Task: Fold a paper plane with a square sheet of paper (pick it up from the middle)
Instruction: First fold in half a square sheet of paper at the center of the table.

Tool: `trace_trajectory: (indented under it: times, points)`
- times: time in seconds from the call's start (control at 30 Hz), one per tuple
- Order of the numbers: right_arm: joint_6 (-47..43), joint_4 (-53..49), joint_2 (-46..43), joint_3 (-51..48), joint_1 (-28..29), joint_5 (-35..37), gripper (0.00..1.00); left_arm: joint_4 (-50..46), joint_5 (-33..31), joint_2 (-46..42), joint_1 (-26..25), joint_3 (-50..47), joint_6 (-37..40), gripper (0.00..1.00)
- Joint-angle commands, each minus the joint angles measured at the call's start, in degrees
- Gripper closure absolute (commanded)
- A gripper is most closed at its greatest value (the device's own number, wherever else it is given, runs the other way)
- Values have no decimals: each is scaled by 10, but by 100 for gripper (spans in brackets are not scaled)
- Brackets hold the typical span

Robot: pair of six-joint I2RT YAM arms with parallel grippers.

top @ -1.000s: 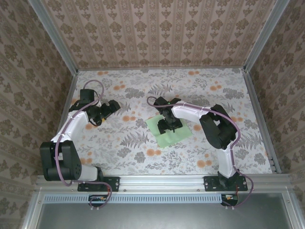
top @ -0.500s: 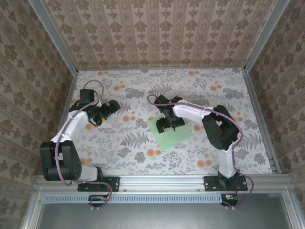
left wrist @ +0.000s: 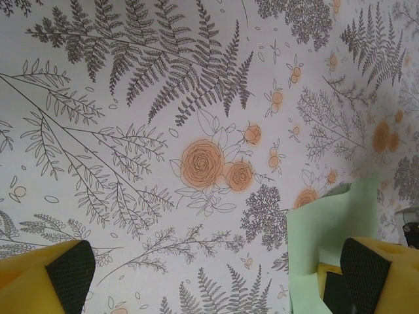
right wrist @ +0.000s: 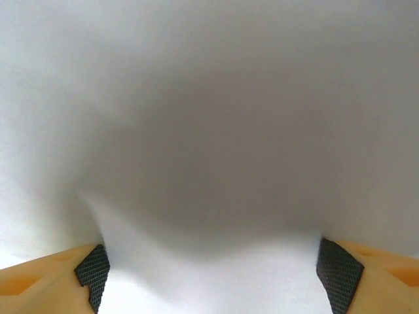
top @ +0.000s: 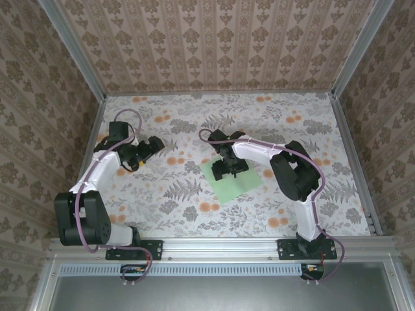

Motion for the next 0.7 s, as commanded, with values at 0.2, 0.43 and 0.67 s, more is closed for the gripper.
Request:
trace_trajectory:
  times: [0.2, 0.43, 0.67]
  points:
    - [36, 1, -7, -31, -3, -3, 27, 1, 29, 2, -9, -24, -3, 0]
    - [82, 54, -67, -59, -3, -71, 51, 38, 60, -3, -25, -54, -29, 0]
    - [120, 181, -140, -94, -12, -245, 65, 98, 83, -17, -56, -86, -48, 1]
